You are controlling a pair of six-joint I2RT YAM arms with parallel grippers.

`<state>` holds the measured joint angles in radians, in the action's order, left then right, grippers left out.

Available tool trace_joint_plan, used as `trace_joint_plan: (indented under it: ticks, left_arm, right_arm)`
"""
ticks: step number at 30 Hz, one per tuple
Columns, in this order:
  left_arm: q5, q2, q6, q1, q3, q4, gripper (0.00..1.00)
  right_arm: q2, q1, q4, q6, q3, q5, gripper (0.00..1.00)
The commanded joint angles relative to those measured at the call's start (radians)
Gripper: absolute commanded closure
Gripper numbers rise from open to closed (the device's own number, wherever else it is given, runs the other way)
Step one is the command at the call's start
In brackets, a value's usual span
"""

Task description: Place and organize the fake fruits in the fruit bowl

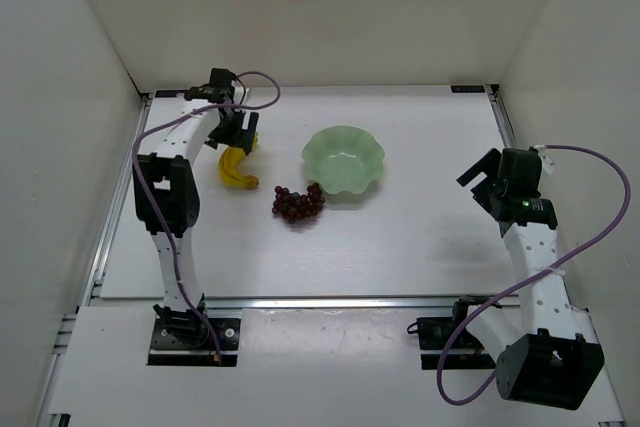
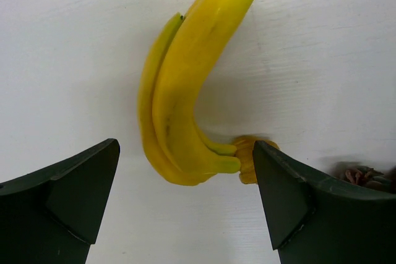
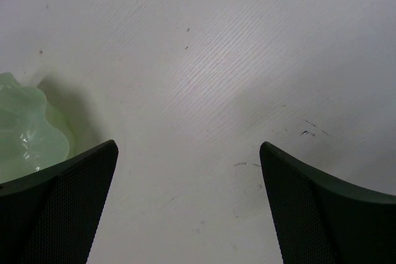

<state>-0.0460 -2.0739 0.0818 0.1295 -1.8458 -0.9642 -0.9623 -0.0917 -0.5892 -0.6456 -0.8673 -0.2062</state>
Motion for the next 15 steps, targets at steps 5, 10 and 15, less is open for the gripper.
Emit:
trace_joint_plan:
  ticks: [5,10,15]
  left_arm:
    - [-0.184,-0.118,-0.014,0.025,-0.084,-0.016,0.0]
    - [-0.204,-0.166,-0.014,0.025,-0.121,-0.05,0.0]
    - [-0.152,-0.155,-0.004,0.025,-0.121,-0.059,0.3]
  right_arm:
    - [-0.01,-0.003,0.0,0.026,-0.041,0.004,0.01]
    - [-0.01,-0.003,-0.009,0.035,-0.05,-0.007,0.01]
    - [-0.01,-0.003,-0.009,0.035,-0.05,-0.007,0.01]
